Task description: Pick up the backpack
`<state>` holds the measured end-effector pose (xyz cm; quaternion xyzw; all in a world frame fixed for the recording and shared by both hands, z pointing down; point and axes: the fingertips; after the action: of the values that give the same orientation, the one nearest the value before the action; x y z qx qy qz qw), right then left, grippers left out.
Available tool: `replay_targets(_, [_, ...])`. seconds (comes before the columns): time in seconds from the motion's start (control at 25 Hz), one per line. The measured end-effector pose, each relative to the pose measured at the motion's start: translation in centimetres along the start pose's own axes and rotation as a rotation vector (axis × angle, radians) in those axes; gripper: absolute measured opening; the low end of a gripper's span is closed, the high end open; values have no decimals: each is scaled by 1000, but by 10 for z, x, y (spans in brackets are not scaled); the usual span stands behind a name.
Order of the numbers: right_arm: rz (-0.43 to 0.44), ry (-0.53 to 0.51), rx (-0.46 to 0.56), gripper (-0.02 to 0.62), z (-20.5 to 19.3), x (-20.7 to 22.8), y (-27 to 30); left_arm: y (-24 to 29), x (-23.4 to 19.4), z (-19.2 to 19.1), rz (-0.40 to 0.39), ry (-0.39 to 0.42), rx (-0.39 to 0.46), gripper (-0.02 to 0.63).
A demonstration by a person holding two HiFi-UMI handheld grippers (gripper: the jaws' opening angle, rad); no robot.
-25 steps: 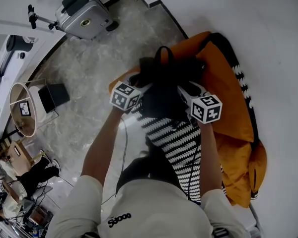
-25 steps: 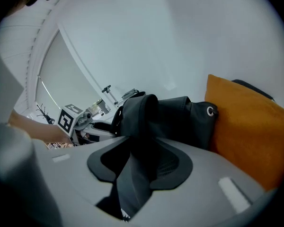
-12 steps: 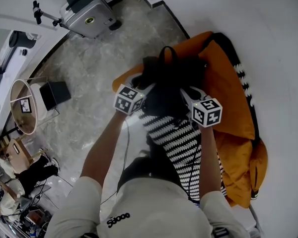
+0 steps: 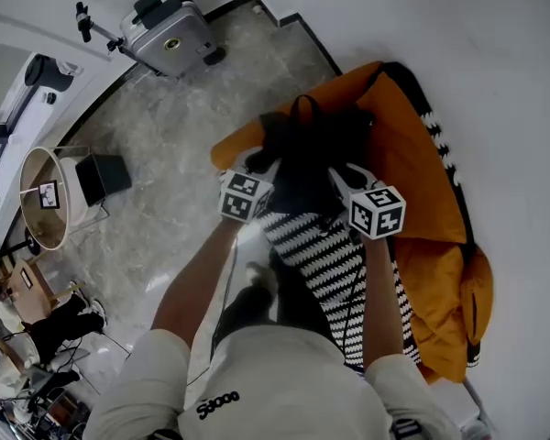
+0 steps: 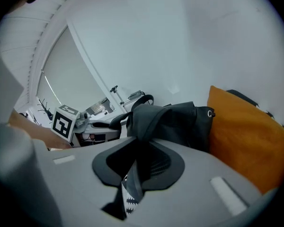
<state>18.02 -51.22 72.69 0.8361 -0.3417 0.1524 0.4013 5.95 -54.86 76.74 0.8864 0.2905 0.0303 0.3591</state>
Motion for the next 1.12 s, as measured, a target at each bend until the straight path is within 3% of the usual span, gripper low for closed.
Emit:
replay_targets(0.32, [-70, -14, 45, 46, -1, -49, -37, -59, 12, -2, 19, 5, 40, 86])
replay_targets(0.76, [-63, -137, 101, 48, 8, -133, -80, -144, 33, -4, 21, 70, 87, 78])
replay_targets(0.92, [-69, -139, 105, 49, -3, -150, -92, -168, 50, -11, 22, 71, 94, 77])
replay_targets(1.12, [-82, -139, 170, 49, -10, -173, -111, -206, 65, -7, 30, 104, 163, 75])
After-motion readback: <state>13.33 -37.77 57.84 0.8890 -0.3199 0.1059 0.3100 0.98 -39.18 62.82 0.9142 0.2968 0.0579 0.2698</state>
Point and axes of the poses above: the fingertips, and each gripper's own axes: y forward along the fingers, x to its right, z out of its top, and after that the axes turned 8 degrees about z, right-handed
